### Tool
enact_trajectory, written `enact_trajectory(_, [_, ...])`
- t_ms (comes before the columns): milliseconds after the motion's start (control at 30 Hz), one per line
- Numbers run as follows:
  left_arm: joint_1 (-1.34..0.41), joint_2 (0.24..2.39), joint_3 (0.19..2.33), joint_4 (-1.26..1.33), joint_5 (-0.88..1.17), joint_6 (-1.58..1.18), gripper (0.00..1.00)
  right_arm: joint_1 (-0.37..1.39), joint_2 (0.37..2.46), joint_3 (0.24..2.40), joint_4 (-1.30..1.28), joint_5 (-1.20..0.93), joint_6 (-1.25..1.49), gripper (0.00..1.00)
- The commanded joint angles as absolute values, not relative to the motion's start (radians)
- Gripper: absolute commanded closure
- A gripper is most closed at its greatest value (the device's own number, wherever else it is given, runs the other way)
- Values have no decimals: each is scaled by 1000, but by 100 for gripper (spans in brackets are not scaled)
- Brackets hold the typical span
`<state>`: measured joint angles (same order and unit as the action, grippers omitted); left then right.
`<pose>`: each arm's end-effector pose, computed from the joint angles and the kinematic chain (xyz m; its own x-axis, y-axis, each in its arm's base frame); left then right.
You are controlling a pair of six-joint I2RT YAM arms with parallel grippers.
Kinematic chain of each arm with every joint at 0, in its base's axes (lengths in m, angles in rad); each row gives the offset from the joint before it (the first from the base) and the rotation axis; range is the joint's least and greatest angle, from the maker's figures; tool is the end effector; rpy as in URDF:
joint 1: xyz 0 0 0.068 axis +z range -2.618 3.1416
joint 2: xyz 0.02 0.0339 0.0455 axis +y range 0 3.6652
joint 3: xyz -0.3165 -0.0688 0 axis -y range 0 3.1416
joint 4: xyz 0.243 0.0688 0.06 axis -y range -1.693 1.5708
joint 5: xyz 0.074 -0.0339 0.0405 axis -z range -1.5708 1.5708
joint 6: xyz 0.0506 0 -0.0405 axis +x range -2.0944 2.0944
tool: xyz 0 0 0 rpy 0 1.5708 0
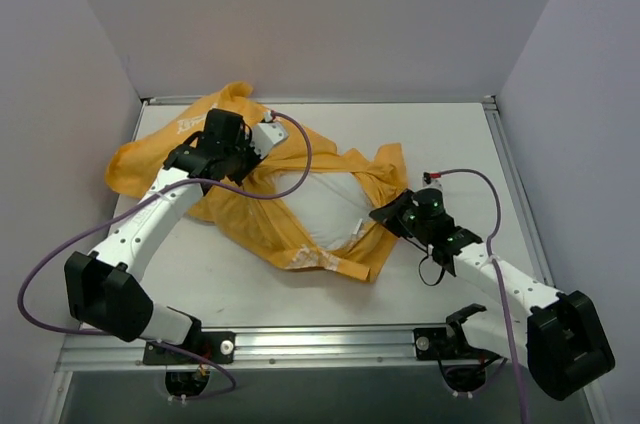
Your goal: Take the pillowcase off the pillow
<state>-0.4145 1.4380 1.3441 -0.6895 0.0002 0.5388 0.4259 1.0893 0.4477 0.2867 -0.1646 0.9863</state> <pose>0.2873 -0.1264 0.3762 -0.3477 0.7136 -0.6082 0.6772 0.6398 0.3634 0.1971 0.0985 0.2536 -0.6312 0.6171 -0.4699 -0.0382 0.5804 0.8134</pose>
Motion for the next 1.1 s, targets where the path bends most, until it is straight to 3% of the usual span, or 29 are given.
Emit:
enact_trajectory(0, [-319,1387,1342,-656,-106,640,96,334,1100,356,82,-67,881,100])
enact_trajectory(133, [-380,1339,1368,-865,284,578,94,377,1164,393,251,-205,879,100])
enact_trajectory(233, [-574,1286,1373,-899,295,558,56,532,1196,530,227,-151,841,100])
enact_trajectory(333, [-626,1328,1407,-913,313,543,43,577,1223,601,202,-130,827,100])
enact_trajectory(367, [-630,1344,1428,-911,305,531,34,575,1224,598,219,-135,845,100])
enact_trajectory(467, [-669,1393,1463,-916,264,560,25,575,1226,568,283,-158,880,100])
enact_trajectory(500, [-684,1407,1498,-916,256,575,16,575,1232,552,302,-170,890,100])
enact_trajectory(600, [-781,1436,1619,-945,247,604,3,577,1236,538,356,-202,916,100])
enact_trajectory(800, [-934,1552,1824,-990,318,546,6,569,1212,519,383,-213,940,100])
enact_trajectory(1067, [-1023,1710,1553,-743,-89,653,6,509,1170,417,434,-241,1023,100])
